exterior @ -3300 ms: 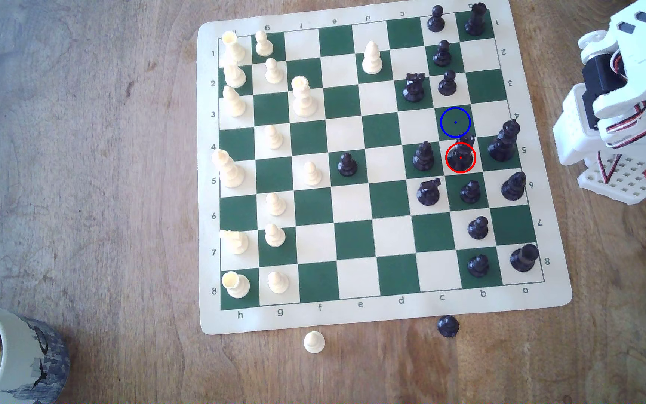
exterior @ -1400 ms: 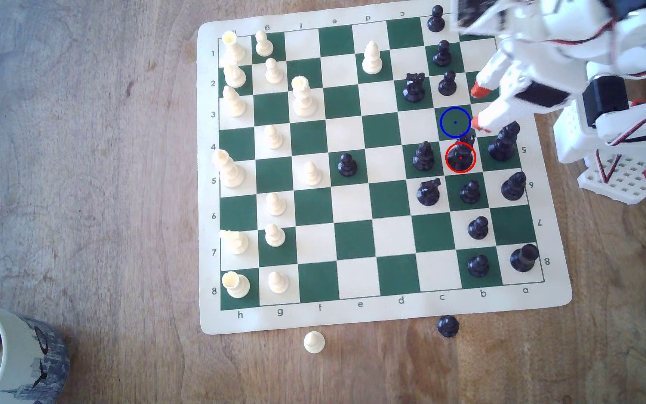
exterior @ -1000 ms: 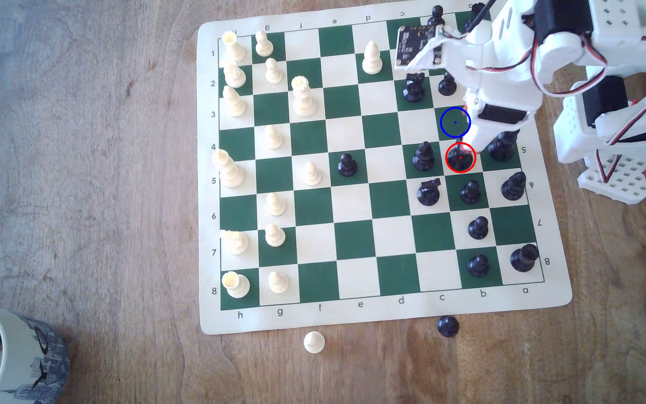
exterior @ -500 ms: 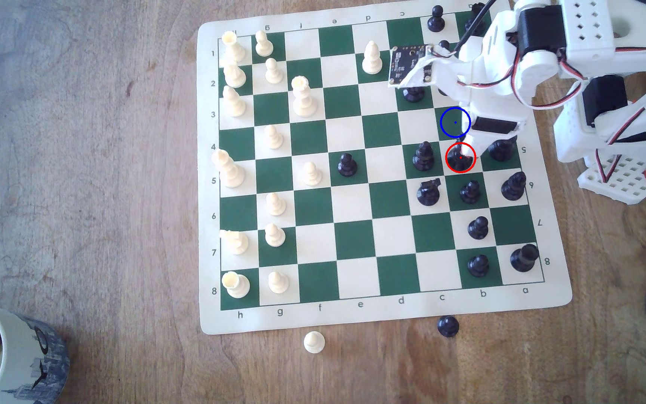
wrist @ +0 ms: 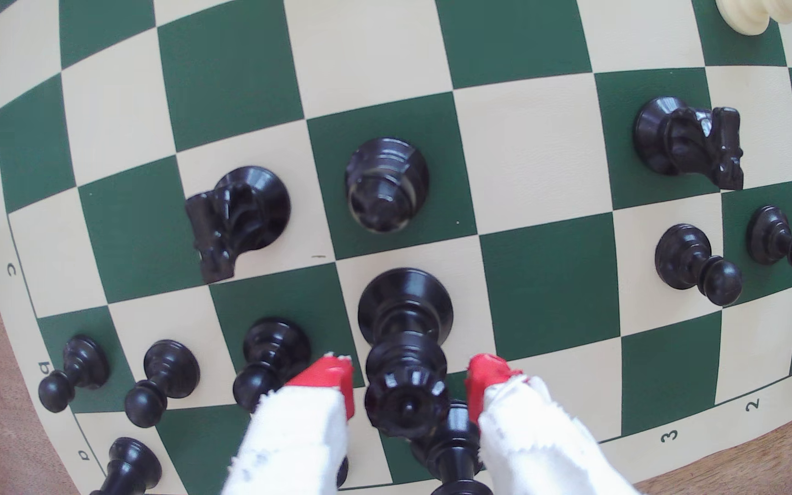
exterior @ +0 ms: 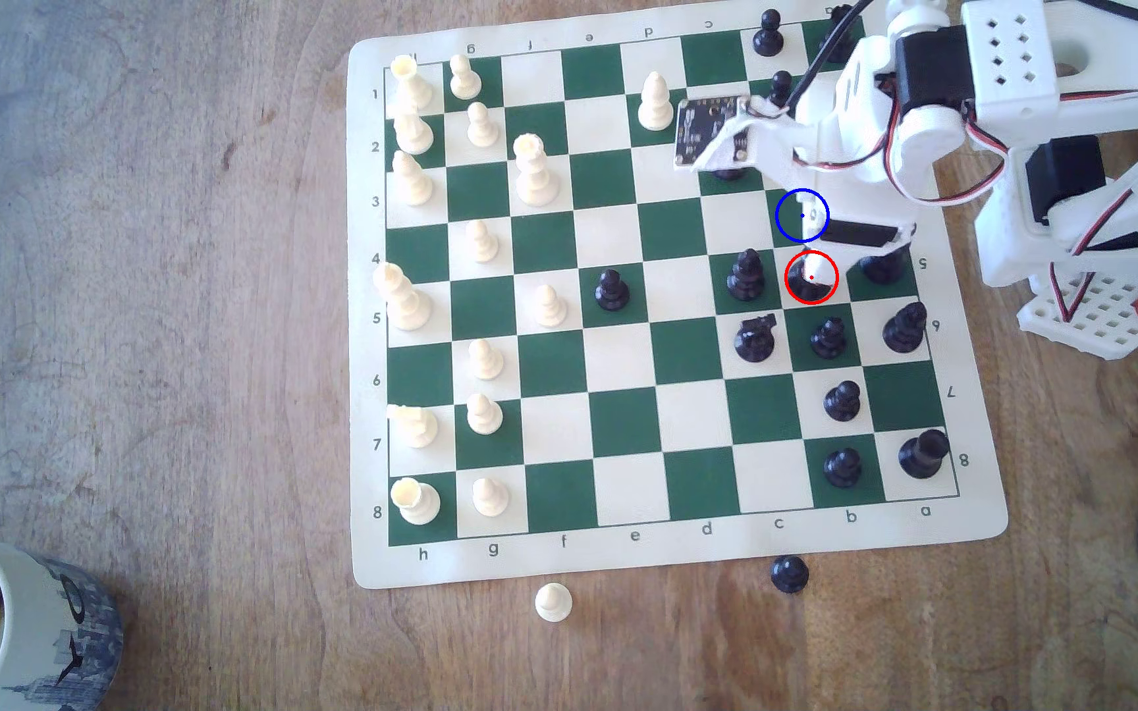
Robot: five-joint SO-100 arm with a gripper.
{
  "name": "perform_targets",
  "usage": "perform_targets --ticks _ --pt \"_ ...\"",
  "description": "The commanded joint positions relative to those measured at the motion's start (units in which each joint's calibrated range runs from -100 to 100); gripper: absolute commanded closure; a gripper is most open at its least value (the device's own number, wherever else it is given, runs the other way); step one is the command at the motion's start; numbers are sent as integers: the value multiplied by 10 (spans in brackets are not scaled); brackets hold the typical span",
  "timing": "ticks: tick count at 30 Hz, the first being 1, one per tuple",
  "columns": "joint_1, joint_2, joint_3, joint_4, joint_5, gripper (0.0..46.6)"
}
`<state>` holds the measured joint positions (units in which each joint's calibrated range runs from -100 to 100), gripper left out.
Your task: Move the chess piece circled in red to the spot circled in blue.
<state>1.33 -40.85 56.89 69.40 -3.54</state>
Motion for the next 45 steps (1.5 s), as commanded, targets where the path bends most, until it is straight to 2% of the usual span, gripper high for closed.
perform_targets --ticks 1,6,11,16,21,26,32,37,45 --pt "1 -2 -5 0 0 342" --pt "0 -1 -10 2 0 356" --pt "-2 0 -15 8 0 406" --pt "-6 0 -37 28 -3 415" --pt "-3 -2 -119 73 -10 422" --pt "21 -11 -175 100 -9 424" --pt "75 -15 -161 94 -12 425" --pt "111 -43 -101 66 -16 424" --pt "109 -34 -39 -1 -26 425"
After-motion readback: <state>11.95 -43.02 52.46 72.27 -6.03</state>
